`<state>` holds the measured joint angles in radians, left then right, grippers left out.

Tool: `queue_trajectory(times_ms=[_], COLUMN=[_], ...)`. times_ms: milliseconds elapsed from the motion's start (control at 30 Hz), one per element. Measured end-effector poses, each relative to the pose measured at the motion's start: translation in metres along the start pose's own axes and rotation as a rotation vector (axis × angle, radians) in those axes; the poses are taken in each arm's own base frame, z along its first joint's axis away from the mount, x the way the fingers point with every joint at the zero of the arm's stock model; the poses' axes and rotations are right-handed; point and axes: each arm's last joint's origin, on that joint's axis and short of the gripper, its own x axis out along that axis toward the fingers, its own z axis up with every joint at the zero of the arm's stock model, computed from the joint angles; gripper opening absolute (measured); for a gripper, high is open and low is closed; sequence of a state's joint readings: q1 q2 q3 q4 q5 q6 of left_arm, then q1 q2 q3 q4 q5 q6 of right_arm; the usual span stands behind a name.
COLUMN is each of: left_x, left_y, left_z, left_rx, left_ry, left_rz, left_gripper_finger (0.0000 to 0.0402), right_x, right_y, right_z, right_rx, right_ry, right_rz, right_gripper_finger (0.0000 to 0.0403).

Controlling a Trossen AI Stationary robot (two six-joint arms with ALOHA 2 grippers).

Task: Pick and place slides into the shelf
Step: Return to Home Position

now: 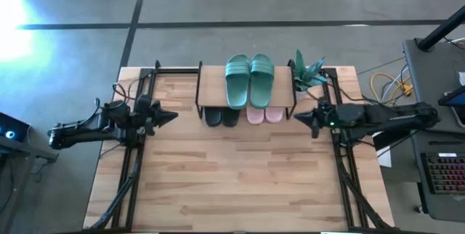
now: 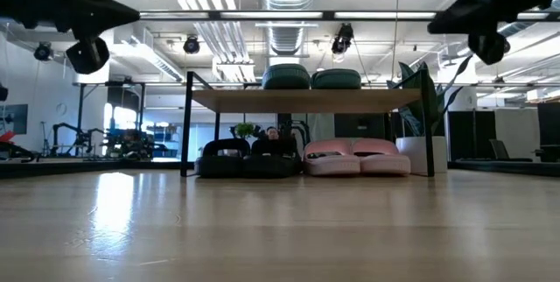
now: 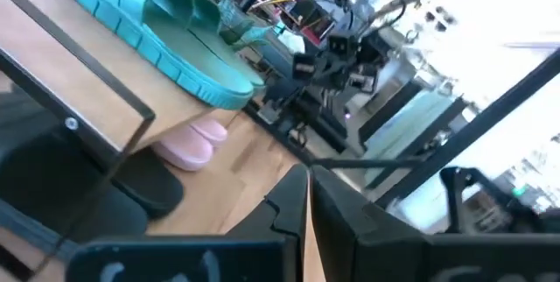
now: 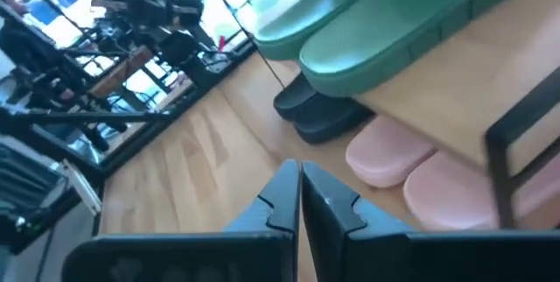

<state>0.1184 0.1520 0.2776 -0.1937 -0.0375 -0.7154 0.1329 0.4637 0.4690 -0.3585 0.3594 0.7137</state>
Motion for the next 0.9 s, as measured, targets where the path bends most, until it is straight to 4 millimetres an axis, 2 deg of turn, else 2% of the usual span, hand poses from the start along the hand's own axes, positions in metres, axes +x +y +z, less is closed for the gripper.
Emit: queue_trajectory(times_ms=[100,200,300,400,533,700,767,900], left_x=[-0.002,-0.002,-0.002,-0.001,0.000,0.004,0.006,0.011], left_y=[0.005,0.008,0.010,0.009,0.011,0.021,0.024,0.031], left_z=[-0.006,-0.011,-0.014,-0.013,-0.014,-0.025,-0.029,-0.037], left_rx=[0.104,0.120,0.170,0.272,0.398,0.388,0.396,0.461], left_ry=[0.003,0.031,0.025,-0.039,-0.094,-0.110,-0.131,-0.175], left_rz=[-0.002,-0.055,-0.065,-0.096,-0.082,-0.071,-0.081,-0.088], left_gripper_finger=[0.0003,0.0003,0.0003,0.0003,0.0003,0.0003,0.0003,0.0003], right_x=[-0.014,-0.026,-0.035,-0.042,-0.041,-0.036,-0.031,-0.016], right_y=[-0.006,-0.016,-0.029,-0.036,-0.035,-0.029,-0.024,-0.019], right_z=[0.001,-0.002,-0.012,-0.019,-0.017,-0.017,-0.015,-0.016], right_rx=[-0.047,-0.052,-0.039,0.008,-0.145,-0.135,-0.157,-0.324], right_ry=[-0.019,-0.003,0.074,0.138,0.092,0.062,-0.026,-0.265], right_rz=[0.015,-0.014,-0.094,-0.095,-0.039,0.071,0.142,0.225], right_gripper_finger=[0.0009,0.0009,0.0009,0.0009,0.0009,0.0009,0.0009,0.0009])
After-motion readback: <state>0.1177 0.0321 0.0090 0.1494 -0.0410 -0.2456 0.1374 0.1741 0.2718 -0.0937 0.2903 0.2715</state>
